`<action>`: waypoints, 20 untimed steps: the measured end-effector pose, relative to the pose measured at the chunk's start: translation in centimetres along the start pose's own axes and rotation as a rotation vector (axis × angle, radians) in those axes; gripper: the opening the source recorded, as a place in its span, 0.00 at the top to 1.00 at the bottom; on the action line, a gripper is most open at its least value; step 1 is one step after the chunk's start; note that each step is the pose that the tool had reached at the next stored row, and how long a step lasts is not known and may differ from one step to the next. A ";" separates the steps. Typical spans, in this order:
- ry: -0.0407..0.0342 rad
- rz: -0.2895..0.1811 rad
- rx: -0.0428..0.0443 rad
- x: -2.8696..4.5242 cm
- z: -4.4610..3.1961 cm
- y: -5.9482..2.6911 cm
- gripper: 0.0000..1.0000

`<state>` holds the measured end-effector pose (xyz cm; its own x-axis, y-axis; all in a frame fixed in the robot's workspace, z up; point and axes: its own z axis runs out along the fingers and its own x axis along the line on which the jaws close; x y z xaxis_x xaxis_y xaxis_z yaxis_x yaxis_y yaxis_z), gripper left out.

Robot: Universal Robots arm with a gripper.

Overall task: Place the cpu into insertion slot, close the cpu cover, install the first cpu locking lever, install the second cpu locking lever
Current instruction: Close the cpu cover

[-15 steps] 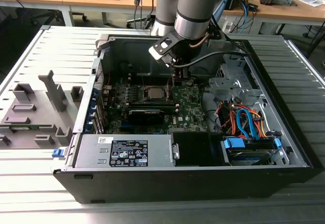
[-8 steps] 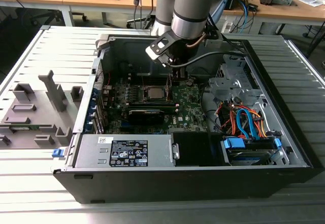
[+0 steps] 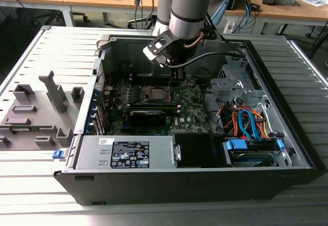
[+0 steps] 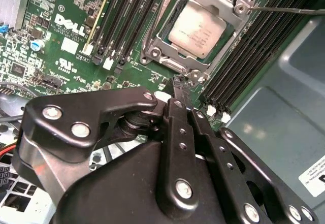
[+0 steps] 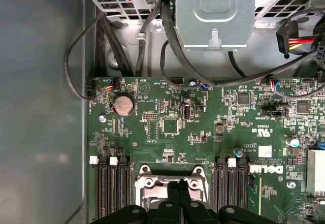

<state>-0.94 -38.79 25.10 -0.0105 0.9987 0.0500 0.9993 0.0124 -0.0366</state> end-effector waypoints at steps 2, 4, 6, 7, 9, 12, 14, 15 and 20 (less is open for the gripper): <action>0.0000 0.000 0.0000 0.00 0.01 -0.20 0.89; 0.0001 0.000 0.0000 0.00 0.02 -0.39 0.89; 0.0000 0.000 0.0000 0.00 0.03 -0.60 0.89; 0.0001 0.000 0.0000 0.01 0.04 -0.69 0.89; 0.0000 0.000 0.0000 0.01 0.05 -0.85 0.89; 0.0000 0.000 0.0001 0.01 0.06 -1.06 0.89; 0.0000 0.000 0.0000 0.01 0.07 -1.13 0.89; 0.0000 0.000 0.0000 0.01 0.08 -1.18 0.89; 0.0000 0.000 0.0000 0.01 0.13 -1.32 0.89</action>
<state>-2.26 -38.79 25.02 -0.0107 0.9987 0.0500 0.9993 0.0126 -0.0366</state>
